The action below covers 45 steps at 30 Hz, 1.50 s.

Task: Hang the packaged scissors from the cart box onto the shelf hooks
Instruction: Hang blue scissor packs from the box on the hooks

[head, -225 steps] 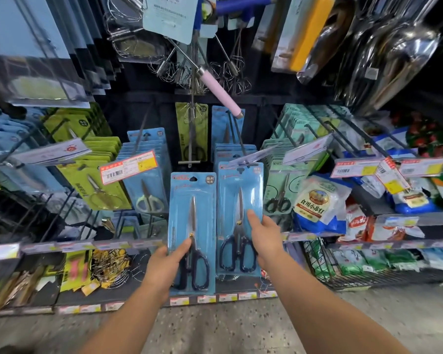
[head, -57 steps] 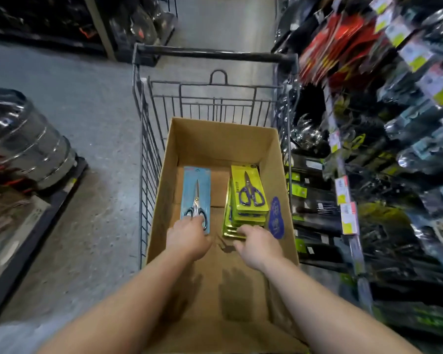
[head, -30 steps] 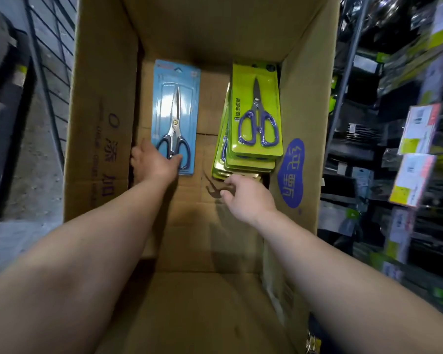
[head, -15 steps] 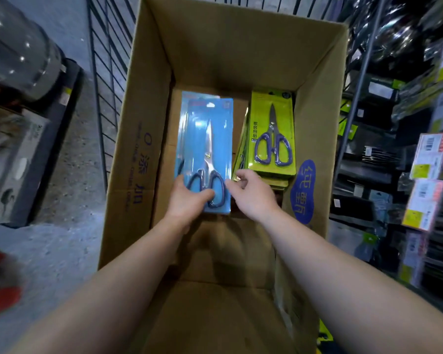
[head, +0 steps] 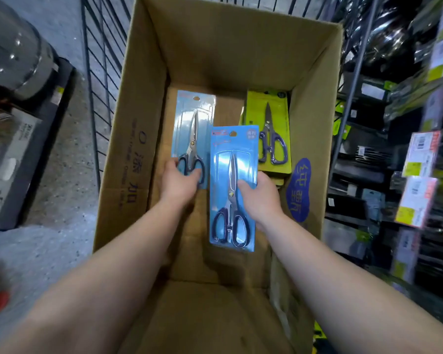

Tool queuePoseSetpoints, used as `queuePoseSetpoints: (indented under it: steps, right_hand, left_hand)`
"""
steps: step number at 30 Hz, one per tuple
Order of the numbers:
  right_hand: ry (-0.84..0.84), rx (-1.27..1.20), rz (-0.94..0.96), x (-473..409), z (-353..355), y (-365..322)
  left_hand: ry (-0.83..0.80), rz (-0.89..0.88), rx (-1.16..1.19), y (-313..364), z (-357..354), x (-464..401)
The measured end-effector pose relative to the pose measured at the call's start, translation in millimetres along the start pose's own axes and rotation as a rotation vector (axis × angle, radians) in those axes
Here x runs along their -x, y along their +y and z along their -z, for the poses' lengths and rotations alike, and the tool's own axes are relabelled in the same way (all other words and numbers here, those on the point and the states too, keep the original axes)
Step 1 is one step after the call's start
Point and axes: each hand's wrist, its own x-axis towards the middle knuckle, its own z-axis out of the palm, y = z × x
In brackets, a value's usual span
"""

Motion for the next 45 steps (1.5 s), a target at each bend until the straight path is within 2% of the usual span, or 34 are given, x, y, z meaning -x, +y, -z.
queuePoseSetpoints:
  steps: [4,9,13,20,27,36,40,45]
  right_hand:
    - [-0.012,-0.037,-0.063,-4,4,15]
    - [-0.019,-0.02,-0.072,-12,5,26]
    - [-0.043,0.005,-0.069,-15,5,23]
    - [-0.057,-0.015,-0.083,-16,8,21]
    - [-0.078,0.034,-0.078,-13,4,24]
    - [-0.101,-0.043,-0.06,9,18,10]
    - [-0.099,-0.064,-0.007,27,37,-6]
    - [-0.069,-0.104,0.044,44,57,-16]
  left_hand:
    - [0.12,-0.014,-0.17,18,-13,-44]
    - [0.156,0.054,-0.29,15,-32,-62]
    - [0.133,0.116,-0.211,10,-32,-60]
    - [0.001,0.196,-0.25,-3,-31,-54]
    - [-0.061,0.256,0.081,-10,-30,-28]
    - [-0.075,0.2,0.394,-11,-3,33]
    - [-0.089,0.203,0.465,-7,13,69]
    - [-0.09,0.121,0.51,4,31,112]
